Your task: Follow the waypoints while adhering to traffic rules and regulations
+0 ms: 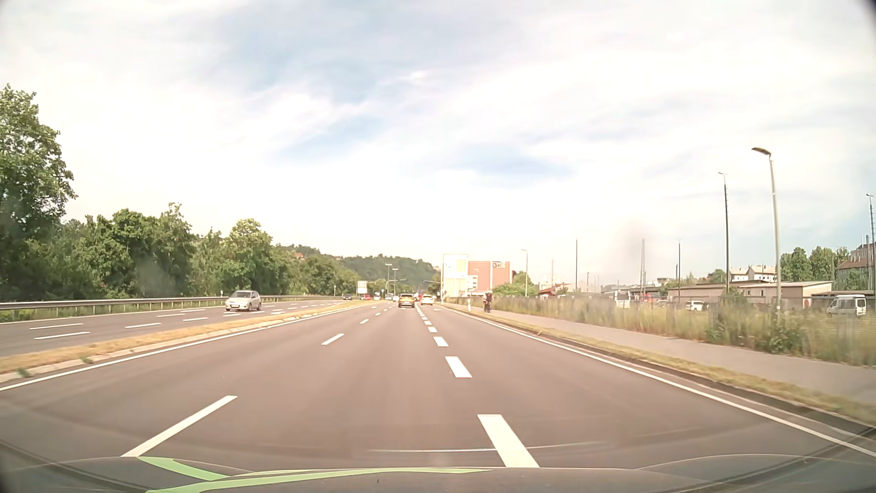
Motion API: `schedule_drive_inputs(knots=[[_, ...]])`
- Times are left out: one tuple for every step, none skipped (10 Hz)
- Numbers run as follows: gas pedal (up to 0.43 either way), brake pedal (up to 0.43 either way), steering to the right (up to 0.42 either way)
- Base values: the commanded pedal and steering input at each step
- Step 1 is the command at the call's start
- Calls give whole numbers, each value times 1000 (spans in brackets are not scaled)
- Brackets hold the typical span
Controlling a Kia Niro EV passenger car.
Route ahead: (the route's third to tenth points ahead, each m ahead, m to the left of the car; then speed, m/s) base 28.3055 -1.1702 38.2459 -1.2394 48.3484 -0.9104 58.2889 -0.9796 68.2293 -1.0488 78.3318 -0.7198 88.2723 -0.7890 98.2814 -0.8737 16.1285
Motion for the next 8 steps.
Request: schedule_drive_inputs(knots=[[59,0,0],[59,0,0],[59,0,-1],[59,0,-1],[59,0,-1],[59,0,-1],[59,0,-1],[59,0,-1]])
